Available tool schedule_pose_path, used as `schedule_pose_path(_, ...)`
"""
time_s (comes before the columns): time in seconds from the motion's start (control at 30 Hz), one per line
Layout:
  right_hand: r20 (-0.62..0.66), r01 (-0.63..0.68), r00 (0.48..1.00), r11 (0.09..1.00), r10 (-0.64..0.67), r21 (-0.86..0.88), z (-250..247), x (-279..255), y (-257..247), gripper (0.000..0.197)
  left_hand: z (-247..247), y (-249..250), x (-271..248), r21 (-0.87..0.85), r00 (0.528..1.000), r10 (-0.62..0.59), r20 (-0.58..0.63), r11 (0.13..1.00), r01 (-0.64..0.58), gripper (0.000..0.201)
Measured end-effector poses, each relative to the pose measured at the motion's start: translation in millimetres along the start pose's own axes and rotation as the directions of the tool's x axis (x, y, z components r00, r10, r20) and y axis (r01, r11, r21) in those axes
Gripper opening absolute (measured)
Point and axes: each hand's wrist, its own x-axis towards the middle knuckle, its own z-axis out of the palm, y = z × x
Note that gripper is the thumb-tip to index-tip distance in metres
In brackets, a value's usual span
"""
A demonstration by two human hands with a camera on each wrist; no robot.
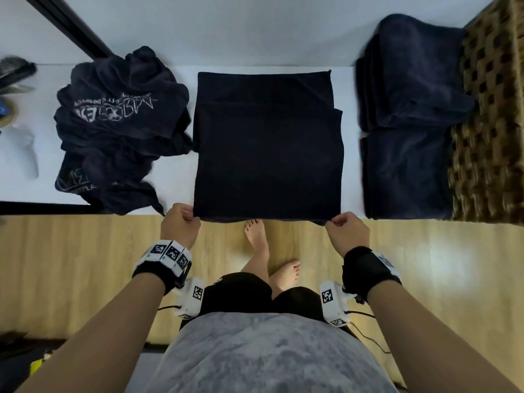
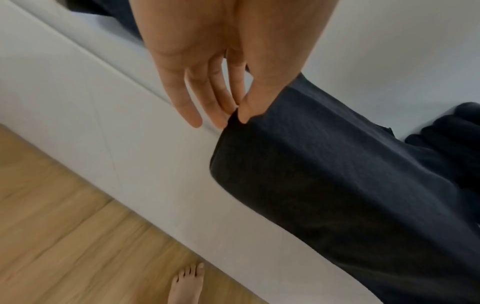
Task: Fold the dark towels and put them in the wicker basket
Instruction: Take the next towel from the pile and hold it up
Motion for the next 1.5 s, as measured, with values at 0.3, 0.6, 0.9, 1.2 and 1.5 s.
schedule_pose_path(0.3, 0.115, -0.201, 0.977, 0.955, 0.179, 0.217, 6, 9, 19, 0.045, 12, -25, -2, -0.145, 0.981, -0.126, 0.145, 0.978, 0.147, 0.047)
schedule_pose_path(0.6, 0.241, -0.126, 0.969, 0.956, 0.061, 0.265, 13, -4, 23, 0.022, 24, -24, -13, -0.396, 0.945, -0.172, 0.279, 0.876, 0.277, 0.011)
schedule_pose_path(0.9, 0.165, -0.161, 0.980, 0.916, 0.107, 0.366, -15, -18, 5, 0.016, 4, -16, -33, -0.532, 0.952, -0.258, 0.162, 0.790, 0.305, 0.013)
schedule_pose_path(1.2, 0.115, 0.024, 0.985, 0.763, -0.128, 0.646, -52, -30, -30, 0.014, -27, 13, -40, -0.752, 0.991, 0.029, 0.128, 0.655, 0.078, 0.015)
schedule_pose_path(1.5, 0.270, -0.202, 0.952, 0.372, -0.142, 0.906, -87, -1, -87, 0.041, -63, 69, -12, -0.857, 0.991, 0.060, 0.121, 0.510, 0.073, 0.041)
